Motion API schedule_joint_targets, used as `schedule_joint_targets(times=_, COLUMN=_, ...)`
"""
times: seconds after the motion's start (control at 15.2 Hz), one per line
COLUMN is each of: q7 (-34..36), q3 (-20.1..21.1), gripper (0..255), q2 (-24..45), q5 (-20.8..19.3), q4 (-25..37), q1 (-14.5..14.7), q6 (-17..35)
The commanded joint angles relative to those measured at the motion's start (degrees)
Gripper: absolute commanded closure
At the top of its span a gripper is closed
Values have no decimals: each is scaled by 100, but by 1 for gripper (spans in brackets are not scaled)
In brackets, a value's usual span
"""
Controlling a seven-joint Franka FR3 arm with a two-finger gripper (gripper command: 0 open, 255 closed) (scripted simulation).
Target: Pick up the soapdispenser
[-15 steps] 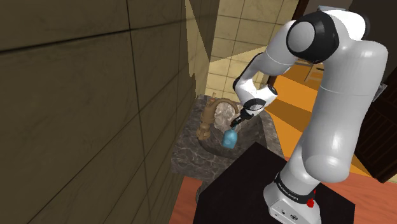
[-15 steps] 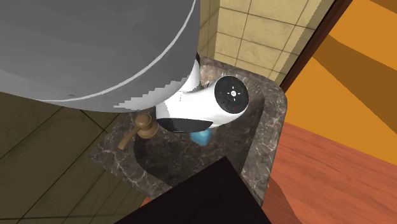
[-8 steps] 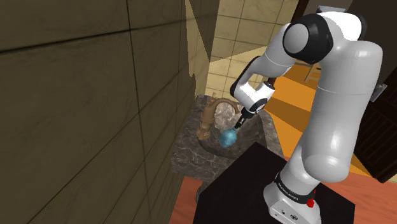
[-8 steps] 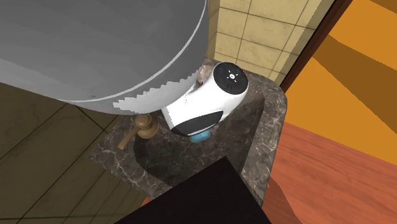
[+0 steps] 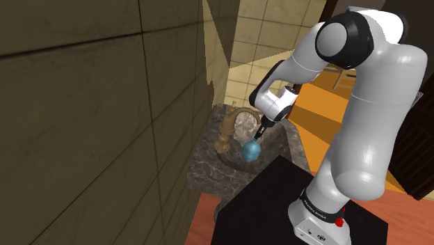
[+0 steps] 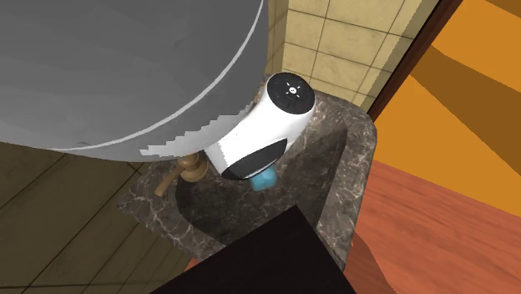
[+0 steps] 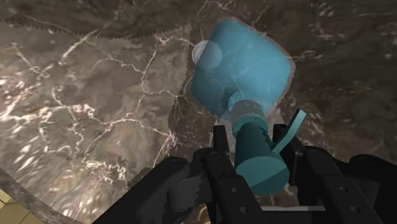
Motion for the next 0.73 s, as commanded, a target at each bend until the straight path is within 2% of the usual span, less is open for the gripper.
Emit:
schedule_joint_targets(times=0.0, q7=595, q3=-308, gripper=255, q2=-269, q5=-734, q4=-138, q1=220, q6=19)
schedule_joint_targets(times=0.2, q7=1556, q3=-839, gripper=255, q2=-684, q5=-1945, q4=-342, q1=584, q6=54)
schedule_joint_targets(times=0.33, q7=2379, q3=-1221, gripper=255, q2=-1008, q5=-3010, q4=-479, q1=794, q6=73)
schedule_joint_targets(times=0.4, q7=2855, q3=-1371, gripper=255, q2=-1185, q5=-3635, q4=-541, q1=834, q6=71)
schedule_joint_targets(times=0.53, q7=3767, q3=-1417, gripper=255, q2=-1522, q5=-4846, q4=-624, q1=651, q6=5)
schedule_joint_targets(times=0.66, q7=3789, q3=-1278, gripper=255, q2=-1534, q5=-4873, q4=-625, q1=506, q6=-8)
